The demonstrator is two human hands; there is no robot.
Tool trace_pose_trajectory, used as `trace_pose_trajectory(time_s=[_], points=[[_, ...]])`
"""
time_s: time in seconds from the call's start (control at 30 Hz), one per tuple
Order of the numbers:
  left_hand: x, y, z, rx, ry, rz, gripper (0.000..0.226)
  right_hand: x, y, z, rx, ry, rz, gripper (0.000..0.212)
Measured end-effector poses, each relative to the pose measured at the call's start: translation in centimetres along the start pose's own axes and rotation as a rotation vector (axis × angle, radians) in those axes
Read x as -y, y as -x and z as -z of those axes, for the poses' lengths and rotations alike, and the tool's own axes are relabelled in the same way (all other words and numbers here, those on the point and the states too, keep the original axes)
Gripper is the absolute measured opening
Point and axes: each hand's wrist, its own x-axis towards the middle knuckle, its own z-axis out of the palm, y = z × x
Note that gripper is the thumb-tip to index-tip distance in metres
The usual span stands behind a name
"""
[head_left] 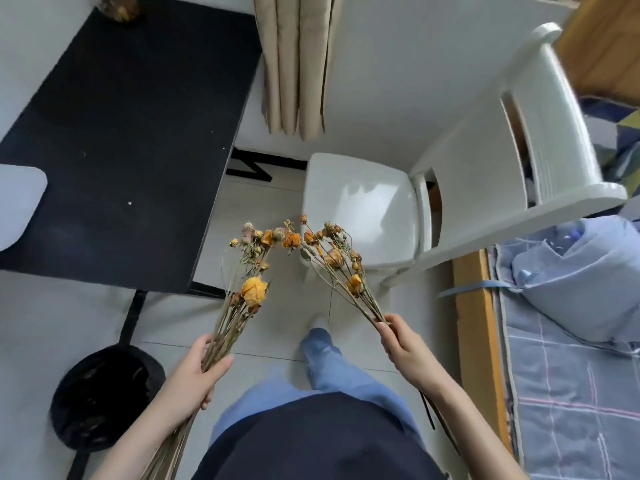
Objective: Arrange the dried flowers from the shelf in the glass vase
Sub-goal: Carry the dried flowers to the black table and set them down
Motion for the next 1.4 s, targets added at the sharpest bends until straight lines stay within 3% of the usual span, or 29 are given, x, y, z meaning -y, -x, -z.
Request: trace_pose_trajectory(time_s=[0.23,0.53,0.67,0.8,1.13,1.4], points=[[-7.7,-3.5,0.1,-0.106,0.099,0.016,0.039,4.6,-8.9,7.0,0.091,0.046,0.106,0.013],[-12.7,-7.2,4.2,-0.259,0.246,-0.036,0.031,11.9,-17.3,8.8,0.196,0.04,0.254,0.029],[-13.5,-9.9,7.8,-0.309,0.285,-0.051,0.026,15.5,-21.2,7.8,0.19,0.016,0.296,0.028],[-13.6,-12.3,12.5,-0.34,0.238,-0.043,0.024,19.2,-25.3,5.4,0.182,0.037,0.317,0.012],[-15.3,-17.0,22.5,-0.5,0.237,-0.045,0.033,30.8,-33.2,1.1,0.176,0.15,0.445,0.014],[-18.8,-22.6,25.4,-0.615,0.359,-0.036,0.033,40.0,-41.1,-1.2,0.252,0.245,0.539,0.02]])
